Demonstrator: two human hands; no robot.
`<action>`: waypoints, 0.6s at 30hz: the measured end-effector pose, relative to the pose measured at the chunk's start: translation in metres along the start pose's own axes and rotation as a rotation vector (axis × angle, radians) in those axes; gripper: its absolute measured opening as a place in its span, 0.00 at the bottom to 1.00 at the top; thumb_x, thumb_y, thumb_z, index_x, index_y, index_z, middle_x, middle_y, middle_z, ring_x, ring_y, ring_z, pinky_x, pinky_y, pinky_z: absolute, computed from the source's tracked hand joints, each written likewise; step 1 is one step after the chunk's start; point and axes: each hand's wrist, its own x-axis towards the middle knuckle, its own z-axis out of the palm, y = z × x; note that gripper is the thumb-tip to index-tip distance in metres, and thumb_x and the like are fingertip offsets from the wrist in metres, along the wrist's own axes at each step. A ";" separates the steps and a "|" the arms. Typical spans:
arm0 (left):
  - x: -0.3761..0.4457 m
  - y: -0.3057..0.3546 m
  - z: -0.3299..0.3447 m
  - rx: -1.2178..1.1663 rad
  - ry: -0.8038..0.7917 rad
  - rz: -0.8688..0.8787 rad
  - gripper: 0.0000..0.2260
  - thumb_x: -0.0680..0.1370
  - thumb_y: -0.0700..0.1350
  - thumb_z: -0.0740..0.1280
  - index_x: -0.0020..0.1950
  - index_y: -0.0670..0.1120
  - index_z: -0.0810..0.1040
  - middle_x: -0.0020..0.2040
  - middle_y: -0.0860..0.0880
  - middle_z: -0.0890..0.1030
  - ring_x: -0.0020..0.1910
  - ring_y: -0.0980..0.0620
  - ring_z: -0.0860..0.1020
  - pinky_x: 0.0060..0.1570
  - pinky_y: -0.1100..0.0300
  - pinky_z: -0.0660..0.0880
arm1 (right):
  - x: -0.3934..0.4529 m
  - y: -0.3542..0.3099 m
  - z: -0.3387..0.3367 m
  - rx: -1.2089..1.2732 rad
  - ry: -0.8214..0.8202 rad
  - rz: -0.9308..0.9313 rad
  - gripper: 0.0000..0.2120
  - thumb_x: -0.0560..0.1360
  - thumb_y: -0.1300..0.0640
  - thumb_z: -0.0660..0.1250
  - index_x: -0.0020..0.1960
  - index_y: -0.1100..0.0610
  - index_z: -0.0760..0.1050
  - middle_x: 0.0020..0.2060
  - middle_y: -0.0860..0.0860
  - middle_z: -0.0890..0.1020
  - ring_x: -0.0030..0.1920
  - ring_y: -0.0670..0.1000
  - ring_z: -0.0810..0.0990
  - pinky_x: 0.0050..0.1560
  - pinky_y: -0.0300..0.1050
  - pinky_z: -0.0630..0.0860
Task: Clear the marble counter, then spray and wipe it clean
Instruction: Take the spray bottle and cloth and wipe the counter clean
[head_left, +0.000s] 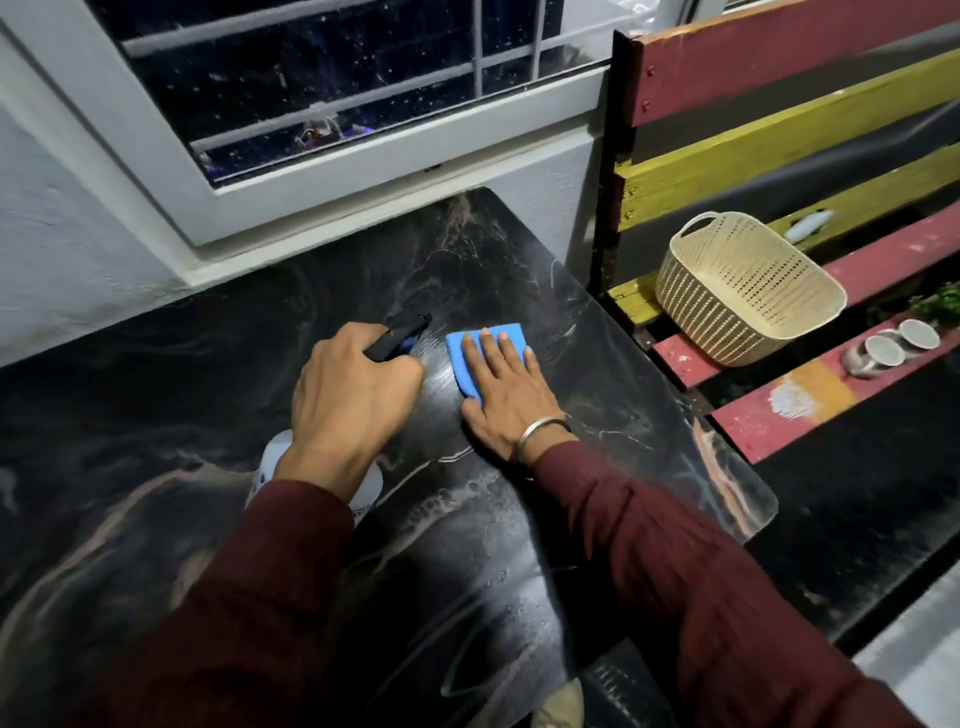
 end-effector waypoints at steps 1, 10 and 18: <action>-0.001 -0.003 -0.003 -0.007 0.004 -0.003 0.10 0.74 0.45 0.67 0.34 0.44 0.74 0.33 0.46 0.77 0.37 0.38 0.77 0.35 0.53 0.66 | -0.002 -0.003 0.003 -0.004 0.008 0.019 0.33 0.78 0.44 0.51 0.78 0.53 0.46 0.78 0.54 0.48 0.77 0.56 0.45 0.76 0.56 0.43; -0.037 -0.055 -0.046 -0.065 0.024 0.006 0.12 0.73 0.44 0.66 0.31 0.45 0.71 0.31 0.46 0.76 0.40 0.36 0.77 0.37 0.54 0.66 | -0.063 -0.115 0.033 -0.038 -0.033 -0.036 0.32 0.79 0.42 0.49 0.78 0.54 0.46 0.78 0.56 0.48 0.77 0.58 0.45 0.76 0.57 0.43; -0.064 -0.097 -0.110 -0.018 0.056 0.028 0.09 0.72 0.44 0.66 0.33 0.44 0.72 0.30 0.46 0.74 0.38 0.36 0.75 0.33 0.54 0.63 | -0.137 -0.255 0.071 -0.008 -0.108 -0.303 0.31 0.76 0.42 0.49 0.73 0.58 0.64 0.73 0.59 0.64 0.76 0.60 0.54 0.74 0.59 0.52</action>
